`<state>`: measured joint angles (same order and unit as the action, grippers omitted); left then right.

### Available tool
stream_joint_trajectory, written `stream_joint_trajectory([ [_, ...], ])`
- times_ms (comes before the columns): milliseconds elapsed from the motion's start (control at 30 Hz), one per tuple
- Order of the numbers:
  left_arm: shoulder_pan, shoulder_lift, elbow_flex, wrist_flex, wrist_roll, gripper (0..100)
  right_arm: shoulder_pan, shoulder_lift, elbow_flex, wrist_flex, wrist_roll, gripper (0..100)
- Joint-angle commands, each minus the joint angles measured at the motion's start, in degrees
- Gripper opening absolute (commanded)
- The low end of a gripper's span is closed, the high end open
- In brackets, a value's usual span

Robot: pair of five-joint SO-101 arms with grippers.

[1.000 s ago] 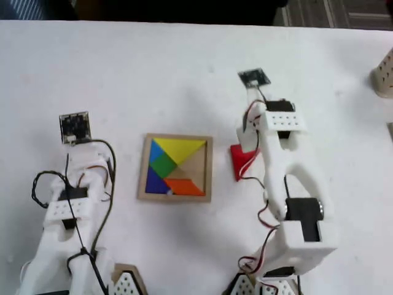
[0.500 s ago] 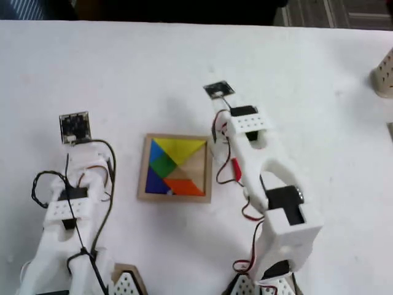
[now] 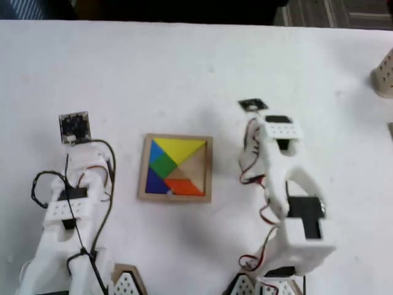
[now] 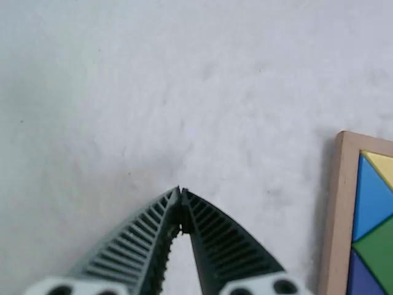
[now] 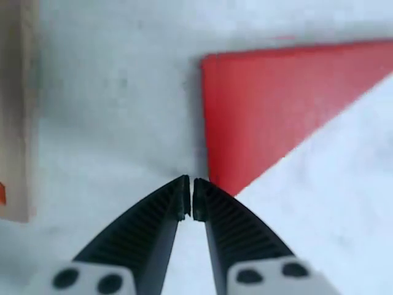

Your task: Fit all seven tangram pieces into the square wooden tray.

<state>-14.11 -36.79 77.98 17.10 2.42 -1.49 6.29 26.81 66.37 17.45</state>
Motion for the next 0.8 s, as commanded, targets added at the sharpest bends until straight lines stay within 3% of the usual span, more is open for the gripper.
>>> stream_joint_trajectory([
  [0,0.66,-1.98,-0.44,-1.85,-0.62,2,4.26,-7.78,3.25,-3.21,0.79,1.8],
  [300,0.66,-1.98,-0.44,-1.85,-0.62,2,6.99,-10.51,6.59,-4.97,0.88,1.8],
  [567,0.66,-1.98,-0.44,-1.85,-0.62,2,-3.21,-16.13,6.77,0.92,0.35,1.8],
  [767,0.66,-1.98,-0.44,-1.85,-0.62,2,-2.42,-12.18,8.53,-3.74,0.79,1.8],
])
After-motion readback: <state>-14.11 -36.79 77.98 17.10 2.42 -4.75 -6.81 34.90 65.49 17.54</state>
